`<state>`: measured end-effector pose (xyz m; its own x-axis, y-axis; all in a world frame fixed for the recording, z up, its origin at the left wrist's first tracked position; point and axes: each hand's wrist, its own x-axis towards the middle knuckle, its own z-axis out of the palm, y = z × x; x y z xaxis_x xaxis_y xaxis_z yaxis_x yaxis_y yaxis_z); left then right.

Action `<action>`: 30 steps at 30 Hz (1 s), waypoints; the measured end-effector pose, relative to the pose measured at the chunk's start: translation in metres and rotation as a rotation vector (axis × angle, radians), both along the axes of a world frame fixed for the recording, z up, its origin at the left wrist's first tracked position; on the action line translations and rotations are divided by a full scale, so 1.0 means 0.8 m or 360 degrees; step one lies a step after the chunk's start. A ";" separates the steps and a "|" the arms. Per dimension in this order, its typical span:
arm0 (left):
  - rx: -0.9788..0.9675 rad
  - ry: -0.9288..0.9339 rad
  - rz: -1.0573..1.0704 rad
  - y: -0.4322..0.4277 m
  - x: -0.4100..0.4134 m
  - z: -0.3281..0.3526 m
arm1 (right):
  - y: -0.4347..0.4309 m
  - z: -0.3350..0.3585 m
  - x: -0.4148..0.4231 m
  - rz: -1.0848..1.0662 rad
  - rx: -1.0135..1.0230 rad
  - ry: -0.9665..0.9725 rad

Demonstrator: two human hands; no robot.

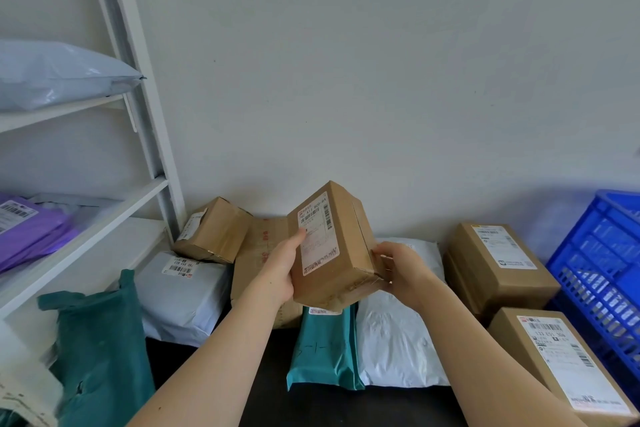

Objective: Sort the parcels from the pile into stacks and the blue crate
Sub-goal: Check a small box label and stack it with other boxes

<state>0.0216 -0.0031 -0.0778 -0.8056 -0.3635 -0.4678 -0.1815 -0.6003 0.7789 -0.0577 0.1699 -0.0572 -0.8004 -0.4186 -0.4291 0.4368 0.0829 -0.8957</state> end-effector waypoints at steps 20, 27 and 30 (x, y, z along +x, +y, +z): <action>-0.0516 -0.0021 0.0135 0.007 0.000 -0.009 | -0.018 0.004 0.016 0.0251 0.0421 0.0399; -0.0608 -0.0034 0.0109 0.007 -0.002 -0.008 | -0.019 -0.006 0.021 0.0142 0.0313 0.0401; -0.0614 -0.0025 0.0101 0.008 -0.003 -0.009 | -0.016 -0.006 0.018 0.0136 0.0301 0.0416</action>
